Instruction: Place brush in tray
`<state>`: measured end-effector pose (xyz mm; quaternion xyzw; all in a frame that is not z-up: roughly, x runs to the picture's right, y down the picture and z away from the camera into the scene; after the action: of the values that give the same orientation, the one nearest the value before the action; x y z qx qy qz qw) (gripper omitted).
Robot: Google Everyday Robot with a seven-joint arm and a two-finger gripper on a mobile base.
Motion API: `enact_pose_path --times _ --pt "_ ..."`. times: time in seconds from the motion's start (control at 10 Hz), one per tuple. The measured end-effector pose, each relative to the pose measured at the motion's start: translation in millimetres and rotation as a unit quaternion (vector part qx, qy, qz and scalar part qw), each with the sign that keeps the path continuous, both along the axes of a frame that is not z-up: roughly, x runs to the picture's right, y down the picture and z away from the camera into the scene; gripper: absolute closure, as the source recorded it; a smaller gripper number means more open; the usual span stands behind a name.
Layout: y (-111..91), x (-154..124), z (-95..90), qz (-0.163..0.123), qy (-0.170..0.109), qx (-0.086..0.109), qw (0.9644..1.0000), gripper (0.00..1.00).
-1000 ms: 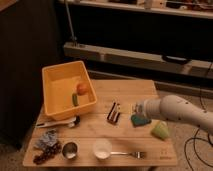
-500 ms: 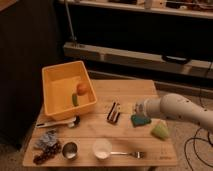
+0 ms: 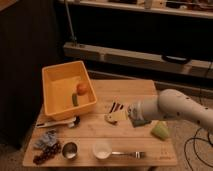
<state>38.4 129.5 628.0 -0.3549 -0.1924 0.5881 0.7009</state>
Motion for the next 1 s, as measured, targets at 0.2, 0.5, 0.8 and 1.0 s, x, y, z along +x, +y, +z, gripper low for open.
enact_pose_path --times 0.2,0.5,0.8,1.0 --pt "19.5 -43.9 -25.8 -0.054 -0.015 -0.004 0.9984 0.2" --pt "27.7 -115.1 -36.0 -0.112 -0.023 -0.024 0.9931 0.2" --pt "18.5 -180.4 -23.6 -0.14 -0.041 -0.082 0.986 0.2" --pt "14.9 -203.4 -1.5 -0.126 -0.046 -0.133 0.9821 0.2"
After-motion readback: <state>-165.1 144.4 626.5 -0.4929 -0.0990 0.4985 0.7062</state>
